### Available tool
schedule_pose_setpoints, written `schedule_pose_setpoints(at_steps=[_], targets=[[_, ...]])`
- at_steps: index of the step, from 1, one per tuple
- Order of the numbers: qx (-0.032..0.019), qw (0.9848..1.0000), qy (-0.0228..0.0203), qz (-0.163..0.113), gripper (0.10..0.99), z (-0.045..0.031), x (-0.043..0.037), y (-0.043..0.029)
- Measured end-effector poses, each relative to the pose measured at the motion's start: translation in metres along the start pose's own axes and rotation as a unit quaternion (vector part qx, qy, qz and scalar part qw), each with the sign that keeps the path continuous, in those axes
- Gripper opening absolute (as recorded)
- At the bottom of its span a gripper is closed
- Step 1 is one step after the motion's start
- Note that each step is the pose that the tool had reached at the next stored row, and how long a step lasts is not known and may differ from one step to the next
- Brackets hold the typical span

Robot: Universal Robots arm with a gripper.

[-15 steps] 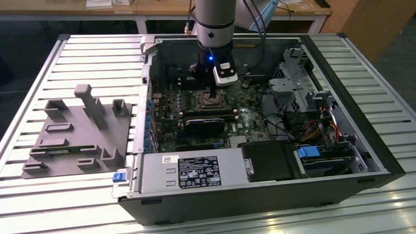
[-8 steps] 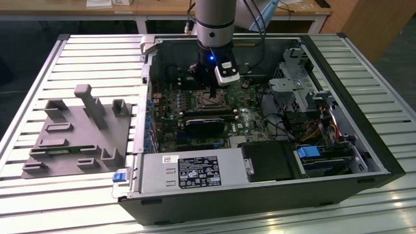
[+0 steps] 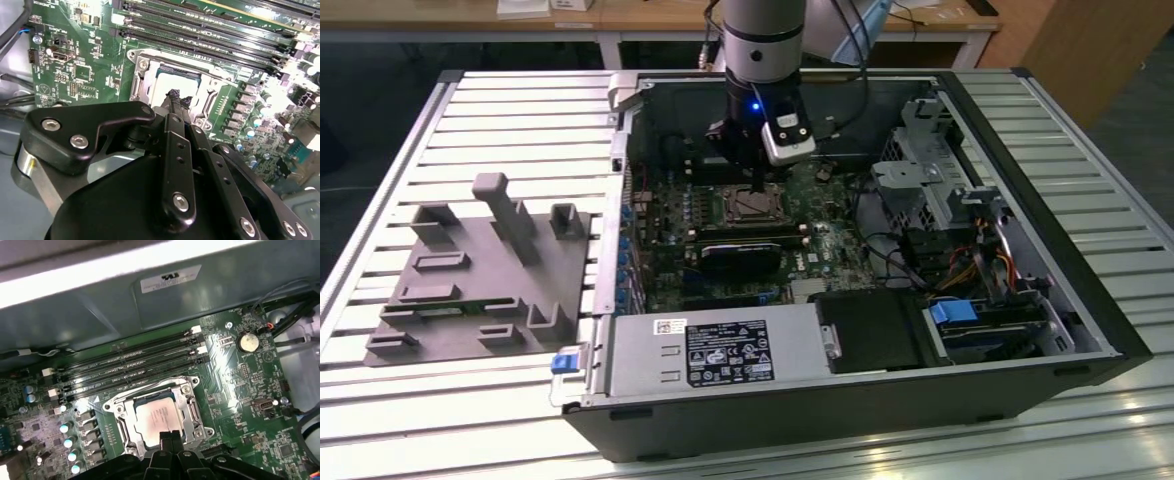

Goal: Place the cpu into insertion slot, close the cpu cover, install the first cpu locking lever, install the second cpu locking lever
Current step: 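Install the first cpu locking lever, then install the second cpu locking lever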

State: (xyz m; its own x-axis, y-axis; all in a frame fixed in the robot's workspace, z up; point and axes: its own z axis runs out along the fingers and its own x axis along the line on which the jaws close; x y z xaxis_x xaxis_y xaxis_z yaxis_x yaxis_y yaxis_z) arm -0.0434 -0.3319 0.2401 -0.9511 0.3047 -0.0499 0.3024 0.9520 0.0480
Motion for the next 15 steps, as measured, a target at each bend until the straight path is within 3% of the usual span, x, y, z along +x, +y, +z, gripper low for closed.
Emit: schedule_pose_setpoints(at_steps=[15], targets=[[0.0001, 1.0, 0.0, 0.0, 0.102, -0.0014, -0.0008, -0.0023]])
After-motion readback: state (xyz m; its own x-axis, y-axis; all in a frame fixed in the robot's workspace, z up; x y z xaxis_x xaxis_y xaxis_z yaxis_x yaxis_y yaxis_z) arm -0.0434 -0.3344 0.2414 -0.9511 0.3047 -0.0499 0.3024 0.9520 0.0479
